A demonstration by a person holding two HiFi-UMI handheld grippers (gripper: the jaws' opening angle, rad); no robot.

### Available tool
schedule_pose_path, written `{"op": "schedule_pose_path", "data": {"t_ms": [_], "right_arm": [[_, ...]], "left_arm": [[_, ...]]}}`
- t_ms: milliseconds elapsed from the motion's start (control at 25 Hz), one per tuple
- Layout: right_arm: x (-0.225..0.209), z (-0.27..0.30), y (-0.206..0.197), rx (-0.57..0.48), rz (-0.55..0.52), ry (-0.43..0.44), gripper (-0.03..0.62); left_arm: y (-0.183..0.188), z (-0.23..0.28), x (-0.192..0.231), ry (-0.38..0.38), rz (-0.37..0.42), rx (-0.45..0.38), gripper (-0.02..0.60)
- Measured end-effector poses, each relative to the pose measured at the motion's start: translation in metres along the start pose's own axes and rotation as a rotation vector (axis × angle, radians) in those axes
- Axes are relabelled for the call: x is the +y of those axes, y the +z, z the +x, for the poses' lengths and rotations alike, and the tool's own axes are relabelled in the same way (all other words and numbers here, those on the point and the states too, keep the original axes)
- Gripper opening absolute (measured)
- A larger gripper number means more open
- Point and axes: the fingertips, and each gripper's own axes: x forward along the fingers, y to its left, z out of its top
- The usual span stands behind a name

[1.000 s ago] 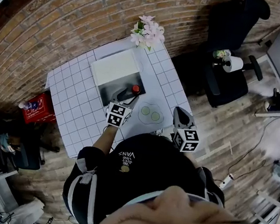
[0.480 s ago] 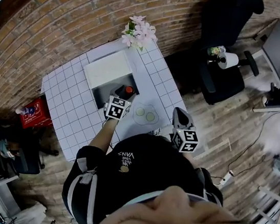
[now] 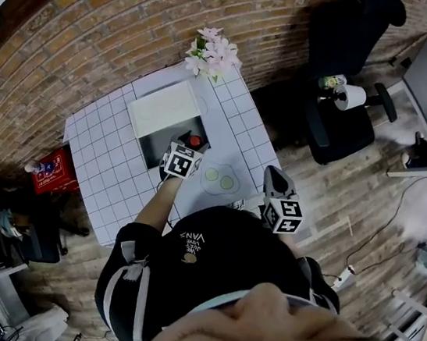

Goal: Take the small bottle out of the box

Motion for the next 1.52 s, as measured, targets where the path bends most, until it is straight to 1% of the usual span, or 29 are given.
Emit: {"op": "schedule_pose_path", "data": {"t_ms": [120, 280, 400, 600, 720, 800, 1000, 1080, 1280, 1520], "right_arm": [[-0.001, 0.003, 0.001, 0.006, -0.001, 0.008, 0.003], [-0.003, 0.008, 0.002, 0.010, -0.003, 0.022, 0.003], [-0.003, 0.011, 0.003, 0.009, -0.007, 0.029, 0.003], [-0.004, 0.014, 0.005, 0.010, -0.007, 0.037, 0.003], [-0.004, 0.013, 0.006, 0.009, -0.007, 0.044, 0.003], [-0.004, 0.013, 0.007, 0.008, -0.008, 0.051, 0.003], [-0.005, 0.014, 0.010, 0.008, -0.021, 0.071, 0.003], [-0.006, 0.017, 0.012, 0.007, -0.028, 0.086, 0.003], [-0.007, 0.022, 0.016, 0.007, -0.047, 0.130, 0.003], [-0.010, 0.027, 0.021, 0.015, -0.083, 0.201, 0.003]], "left_arm": [[-0.001, 0.001, 0.002, 0.007, -0.019, 0.013, 0.272], [-0.003, 0.003, 0.000, 0.004, -0.028, 0.020, 0.230], [-0.001, 0.005, 0.001, 0.005, -0.026, 0.007, 0.230], [-0.002, 0.004, 0.001, 0.008, -0.027, 0.023, 0.227], [-0.004, 0.003, 0.001, 0.020, -0.007, 0.030, 0.227], [-0.004, 0.004, 0.002, 0.028, 0.000, 0.015, 0.227], [0.005, -0.004, 0.001, 0.044, -0.014, -0.016, 0.227], [0.009, -0.009, 0.001, 0.061, -0.020, -0.024, 0.227], [0.018, -0.020, 0.005, 0.110, -0.035, -0.075, 0.226], [0.024, -0.034, 0.002, 0.171, -0.063, -0.119, 0.225]]}}
